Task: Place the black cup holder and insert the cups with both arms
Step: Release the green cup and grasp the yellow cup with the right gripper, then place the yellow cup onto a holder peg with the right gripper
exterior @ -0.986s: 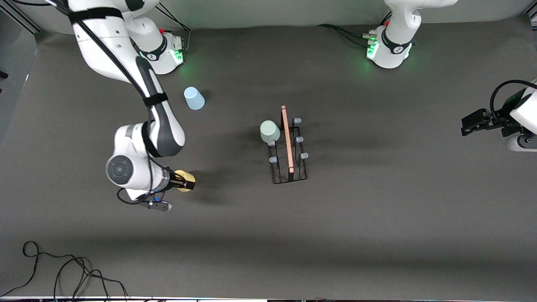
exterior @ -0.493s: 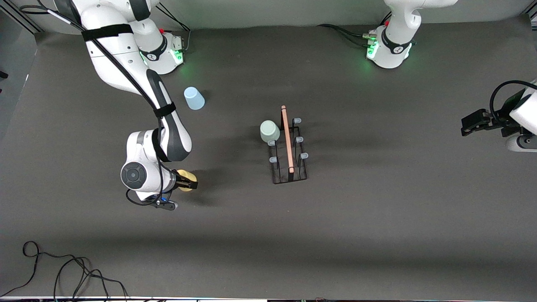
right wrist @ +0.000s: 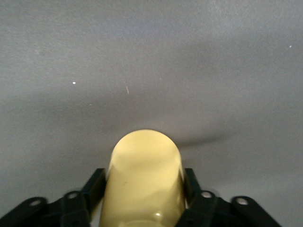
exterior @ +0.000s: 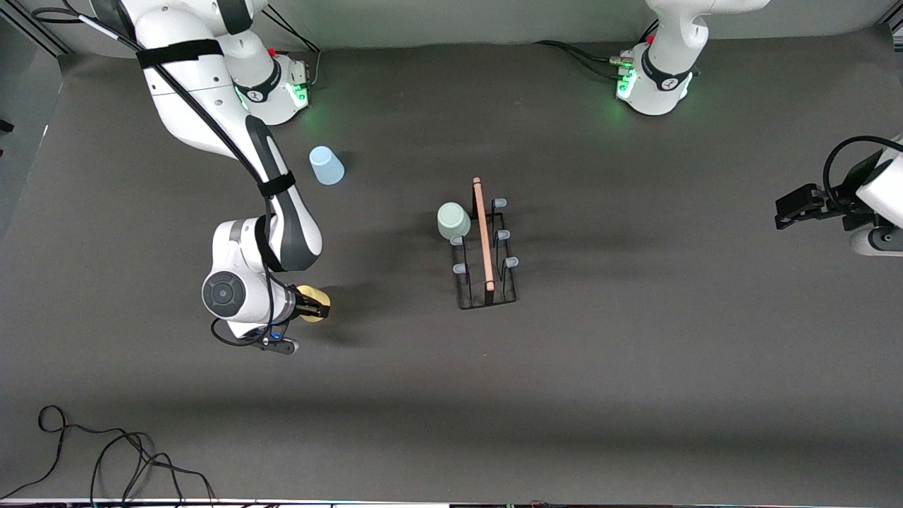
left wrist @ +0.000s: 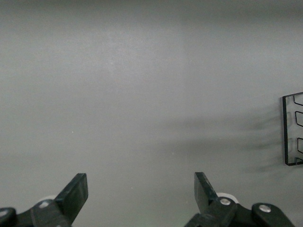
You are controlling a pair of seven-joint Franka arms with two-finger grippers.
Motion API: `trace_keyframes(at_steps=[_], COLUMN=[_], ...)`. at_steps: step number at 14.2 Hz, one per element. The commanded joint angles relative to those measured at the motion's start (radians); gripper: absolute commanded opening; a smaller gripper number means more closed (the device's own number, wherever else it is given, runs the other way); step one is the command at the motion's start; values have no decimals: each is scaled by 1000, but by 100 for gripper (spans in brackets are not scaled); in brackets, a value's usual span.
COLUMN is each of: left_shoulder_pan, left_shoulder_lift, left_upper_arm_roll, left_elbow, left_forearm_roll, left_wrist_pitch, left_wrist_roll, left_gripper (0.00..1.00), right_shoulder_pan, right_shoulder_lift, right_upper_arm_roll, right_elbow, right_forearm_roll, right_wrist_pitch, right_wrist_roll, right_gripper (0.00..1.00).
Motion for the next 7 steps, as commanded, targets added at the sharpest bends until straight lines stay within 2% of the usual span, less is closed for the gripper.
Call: trace_keyframes(at_steps=[1, 5, 7], left_shoulder_pan=[1, -1, 1], left_shoulder_lift=[5, 5, 5], left_upper_arm_roll=[-1, -1, -1], left_elbow=[12, 13, 13], left_forearm_roll=[-1, -1, 1], left_wrist_pitch=[-4, -4, -2], left_wrist_roll=[2, 1, 2], left_gripper=[100, 100, 100], right_shoulder_pan=[1, 4, 8], right_shoulder_lift=[-66, -137, -142], right_upper_arm_roll=[-4, -4, -1], right_elbow=[-2, 79, 161], right_forearm_roll=[6, 13, 29], right_wrist_pitch=[-36, -160, -214], right_wrist_roll=[-34, 6, 83], right_gripper=[2, 3, 3])
